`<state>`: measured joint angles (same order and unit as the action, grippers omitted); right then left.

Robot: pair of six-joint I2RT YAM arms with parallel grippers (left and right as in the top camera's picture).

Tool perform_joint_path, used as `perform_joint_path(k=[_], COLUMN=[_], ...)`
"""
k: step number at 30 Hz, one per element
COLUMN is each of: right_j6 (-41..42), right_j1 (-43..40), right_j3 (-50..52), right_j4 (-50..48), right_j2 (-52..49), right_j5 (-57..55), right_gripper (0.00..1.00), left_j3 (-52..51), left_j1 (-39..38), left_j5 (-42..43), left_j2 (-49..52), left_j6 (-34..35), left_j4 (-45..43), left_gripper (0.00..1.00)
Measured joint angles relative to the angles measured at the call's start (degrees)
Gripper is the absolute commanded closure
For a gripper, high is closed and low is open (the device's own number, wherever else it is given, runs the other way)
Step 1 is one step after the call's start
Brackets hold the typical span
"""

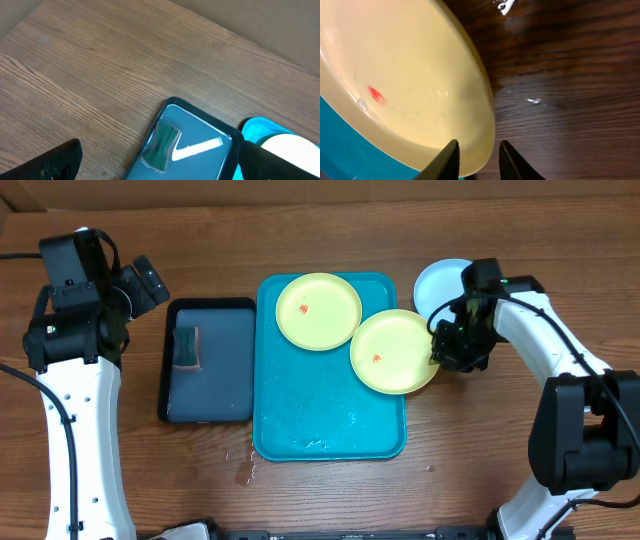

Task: Clean dirty plates on tray and stack at the side
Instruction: 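Close the right gripper on the yellow plate's rim, then drag the yellow plate left to the teal tray's center with the right gripper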

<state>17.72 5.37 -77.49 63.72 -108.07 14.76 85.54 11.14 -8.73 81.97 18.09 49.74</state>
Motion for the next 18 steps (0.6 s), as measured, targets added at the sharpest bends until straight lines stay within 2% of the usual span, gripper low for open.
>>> perform_joint_path(k=[6,12,18], right_j6=[2.0,2.9,3.1], right_j1=[0.3,0.3,0.3], right_j3=[0.0,0.0,0.0], right_j4=[0.2,0.2,0.2], right_j2=[0.0,0.0,0.0], right_j5=[-2.1,-2.8,-3.1], right_gripper=[0.73,0.81,0.8], left_j3=[0.0,0.0,0.0], left_j1=[0.0,0.0,0.0], left_j5=[0.0,0.0,0.0], left_j2=[0.0,0.0,0.0], left_j6=[0.0,0.0,0.0], left_j4=[0.0,0.0,0.0], left_gripper=[0.0,0.0,0.0])
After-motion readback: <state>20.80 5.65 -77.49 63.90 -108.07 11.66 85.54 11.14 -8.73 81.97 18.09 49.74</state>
